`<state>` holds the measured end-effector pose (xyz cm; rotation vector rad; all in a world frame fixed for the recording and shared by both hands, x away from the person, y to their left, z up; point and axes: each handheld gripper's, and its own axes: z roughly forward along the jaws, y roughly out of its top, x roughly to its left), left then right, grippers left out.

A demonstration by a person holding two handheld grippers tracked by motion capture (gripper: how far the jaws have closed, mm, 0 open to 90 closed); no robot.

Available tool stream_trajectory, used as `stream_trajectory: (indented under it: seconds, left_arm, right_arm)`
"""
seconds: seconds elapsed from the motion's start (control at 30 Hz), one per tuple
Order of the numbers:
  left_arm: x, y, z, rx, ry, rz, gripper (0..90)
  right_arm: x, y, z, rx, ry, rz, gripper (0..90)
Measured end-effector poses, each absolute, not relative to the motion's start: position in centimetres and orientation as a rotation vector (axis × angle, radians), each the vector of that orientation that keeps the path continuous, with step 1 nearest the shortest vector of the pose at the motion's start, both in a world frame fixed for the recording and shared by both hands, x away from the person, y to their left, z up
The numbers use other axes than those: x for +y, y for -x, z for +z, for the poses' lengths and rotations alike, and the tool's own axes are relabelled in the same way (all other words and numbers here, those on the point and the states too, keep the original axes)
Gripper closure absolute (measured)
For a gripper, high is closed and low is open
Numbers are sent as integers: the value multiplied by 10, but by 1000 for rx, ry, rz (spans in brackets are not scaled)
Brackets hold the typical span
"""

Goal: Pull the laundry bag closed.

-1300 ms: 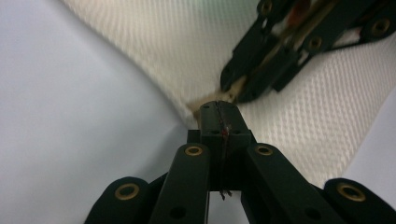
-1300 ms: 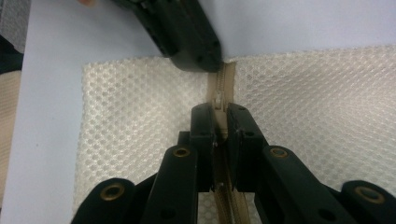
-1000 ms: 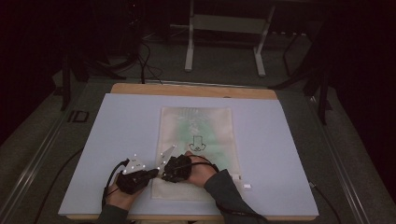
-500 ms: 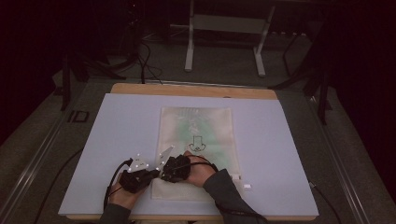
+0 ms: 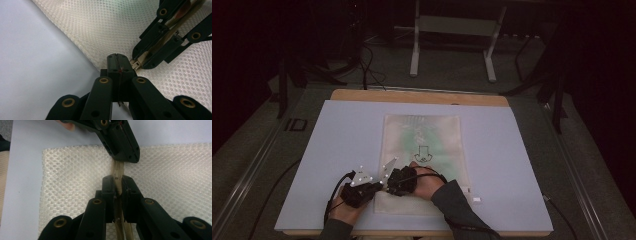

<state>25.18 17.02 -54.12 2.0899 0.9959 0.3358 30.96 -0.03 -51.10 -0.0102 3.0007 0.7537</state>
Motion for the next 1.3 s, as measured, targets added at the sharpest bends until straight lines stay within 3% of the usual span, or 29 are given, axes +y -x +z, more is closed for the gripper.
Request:
stream_trajectory:
  seconds: [1.3]
  left_arm:
    - [171,-252,-542,1003,-2080,325,895]
  right_arm:
    - [-14,-309,-506,3029,20,662,822]
